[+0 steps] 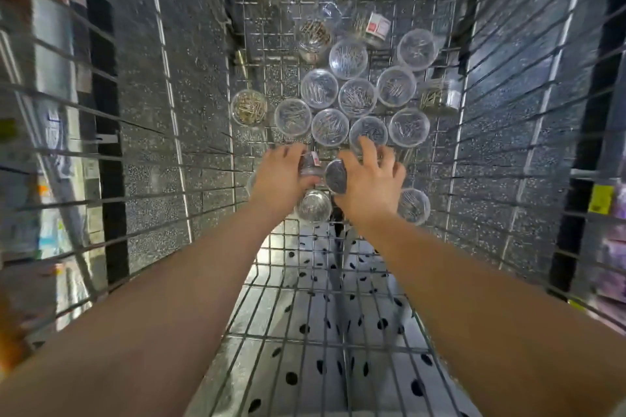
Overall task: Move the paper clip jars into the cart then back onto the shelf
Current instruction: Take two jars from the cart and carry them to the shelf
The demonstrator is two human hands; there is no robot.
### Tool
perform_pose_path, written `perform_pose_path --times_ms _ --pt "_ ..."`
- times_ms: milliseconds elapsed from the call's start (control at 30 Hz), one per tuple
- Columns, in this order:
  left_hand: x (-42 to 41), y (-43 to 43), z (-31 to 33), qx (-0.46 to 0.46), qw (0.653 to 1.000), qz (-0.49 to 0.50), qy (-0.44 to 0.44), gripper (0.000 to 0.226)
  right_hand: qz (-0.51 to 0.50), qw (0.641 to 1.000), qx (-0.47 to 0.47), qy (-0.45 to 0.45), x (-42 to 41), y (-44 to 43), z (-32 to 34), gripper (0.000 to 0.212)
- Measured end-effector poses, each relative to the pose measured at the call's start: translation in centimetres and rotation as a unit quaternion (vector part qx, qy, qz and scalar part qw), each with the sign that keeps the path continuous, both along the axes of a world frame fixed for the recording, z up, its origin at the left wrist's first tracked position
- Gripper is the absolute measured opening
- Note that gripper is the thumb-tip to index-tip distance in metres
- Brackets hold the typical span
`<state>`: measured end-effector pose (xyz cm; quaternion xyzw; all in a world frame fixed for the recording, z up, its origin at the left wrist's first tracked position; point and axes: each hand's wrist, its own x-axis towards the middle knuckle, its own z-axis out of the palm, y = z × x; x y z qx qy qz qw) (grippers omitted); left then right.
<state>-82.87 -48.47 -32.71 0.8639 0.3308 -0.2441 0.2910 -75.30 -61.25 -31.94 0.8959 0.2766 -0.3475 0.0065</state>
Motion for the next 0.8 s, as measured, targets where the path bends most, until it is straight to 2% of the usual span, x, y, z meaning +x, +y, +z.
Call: perform_pose_path --times_ms 100,200,333,533,633,733,800 --pt "0.4 0.1 1.1 -0.001 1.0 0.028 -0.012 0.055 -0.01 1.0 0.015 -0.01 0.3 0.8 0.9 0.072" --pt "1.3 0.3 3.2 -0.034 0.991 0.112 -0.063 0.047 -0.047 0.998 0.049 0.013 1.2 1.6 2.6 0.069" --pt "3.6 0.4 7.0 -0.074 0.959 0.235 -0.143 0.031 -0.142 0.977 0.139 0.078 2.9 2.5 6.2 0.067" --pt "6.7 1.0 13.3 -0.13 0.905 0.347 -0.209 0.029 -0.255 0.926 0.27 0.065 4.5 2.5 11.2 0.067" --pt "7.9 1.4 16.8 -0.166 0.895 0.344 -0.229 0.027 -0.264 0.915 0.301 0.059 5.6 2.5 14.1 0.07" --pt "8.6 1.7 20.4 -0.201 0.896 0.298 -0.261 0.015 -0.237 0.913 0.331 0.03 6.9 2.3 17.6 0.068" --pt "8.8 1.9 23.2 -0.247 0.882 0.292 -0.275 0.008 -0.23 0.908 0.35 0.018 7.6 2.3 20.5 0.068"
